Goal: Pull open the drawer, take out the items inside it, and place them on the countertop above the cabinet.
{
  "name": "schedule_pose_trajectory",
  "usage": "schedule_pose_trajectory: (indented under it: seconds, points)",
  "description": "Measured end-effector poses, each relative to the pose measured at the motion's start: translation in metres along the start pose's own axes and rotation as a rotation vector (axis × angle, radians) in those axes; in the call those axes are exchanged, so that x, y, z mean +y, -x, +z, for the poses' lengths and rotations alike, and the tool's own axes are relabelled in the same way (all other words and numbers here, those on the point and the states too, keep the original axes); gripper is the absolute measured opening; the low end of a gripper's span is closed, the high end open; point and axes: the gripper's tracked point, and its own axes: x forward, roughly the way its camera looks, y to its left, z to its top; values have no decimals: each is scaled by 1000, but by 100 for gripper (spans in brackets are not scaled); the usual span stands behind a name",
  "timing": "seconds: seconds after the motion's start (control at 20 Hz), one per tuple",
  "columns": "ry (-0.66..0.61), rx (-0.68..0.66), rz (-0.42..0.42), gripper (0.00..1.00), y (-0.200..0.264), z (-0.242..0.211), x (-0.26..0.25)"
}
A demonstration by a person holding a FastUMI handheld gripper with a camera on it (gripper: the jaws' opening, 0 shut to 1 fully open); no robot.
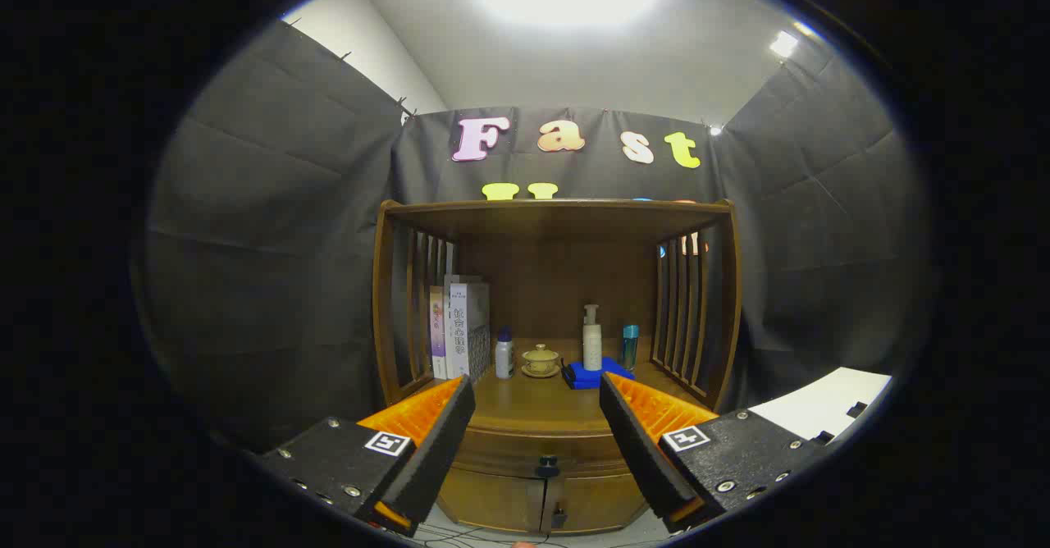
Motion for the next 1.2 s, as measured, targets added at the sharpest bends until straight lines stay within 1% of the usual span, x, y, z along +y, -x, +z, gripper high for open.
schedule_pose_trajectory:
  seconds: [0.35,0.85,0.95,1.2]
  points:
    - [-14,15,0,96,1,1,3]
    - [-80,50,4,96,0,-3,2]
    - [-73,53,10,96,-1,-3,4]
    - [-24,76,-12,96,-6,-14,-4]
